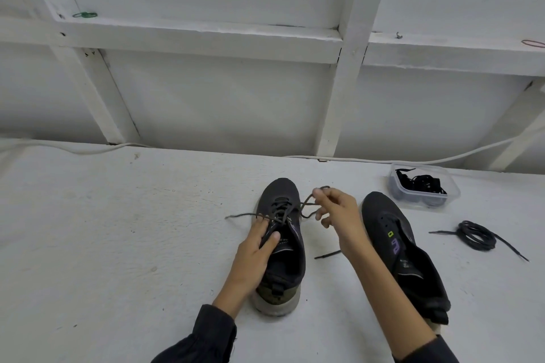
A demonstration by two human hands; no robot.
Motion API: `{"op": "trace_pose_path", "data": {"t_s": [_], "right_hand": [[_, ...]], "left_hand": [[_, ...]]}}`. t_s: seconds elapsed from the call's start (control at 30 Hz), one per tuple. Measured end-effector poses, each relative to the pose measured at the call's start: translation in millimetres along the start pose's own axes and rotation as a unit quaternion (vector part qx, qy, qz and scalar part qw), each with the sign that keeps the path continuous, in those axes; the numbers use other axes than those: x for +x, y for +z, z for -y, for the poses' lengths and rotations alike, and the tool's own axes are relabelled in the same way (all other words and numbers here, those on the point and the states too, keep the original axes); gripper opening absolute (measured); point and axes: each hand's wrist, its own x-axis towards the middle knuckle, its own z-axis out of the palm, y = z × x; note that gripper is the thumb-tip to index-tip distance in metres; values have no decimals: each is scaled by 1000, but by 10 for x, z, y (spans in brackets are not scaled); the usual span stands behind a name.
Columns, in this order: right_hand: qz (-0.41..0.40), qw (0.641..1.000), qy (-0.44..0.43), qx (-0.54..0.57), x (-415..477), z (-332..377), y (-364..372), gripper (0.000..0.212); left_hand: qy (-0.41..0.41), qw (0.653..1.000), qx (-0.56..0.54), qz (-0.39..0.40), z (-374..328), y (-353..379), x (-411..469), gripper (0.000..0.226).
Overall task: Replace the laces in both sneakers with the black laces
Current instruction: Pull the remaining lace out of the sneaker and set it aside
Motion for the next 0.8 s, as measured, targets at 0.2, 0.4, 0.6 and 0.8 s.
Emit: {"op": "trace_pose_path", "data": {"t_s": [0.2, 0.4, 0.6, 0.8], "right_hand": [[136, 982, -8, -132, -73, -100, 58, 25], [-75, 997, -23, 14, 105, 87, -74, 21], [131, 983, 35, -124, -32, -29, -19, 18], [12, 998, -17, -62, 29, -18, -6, 23]], "left_hand": [[-1, 1000, -2, 5, 1, 2, 23, 56], [-2, 1000, -8, 11, 80, 12, 53, 75], [-7, 1000, -12, 5, 92, 16, 58, 74], [-16, 1000, -7, 9, 15, 8, 27, 57]]}}
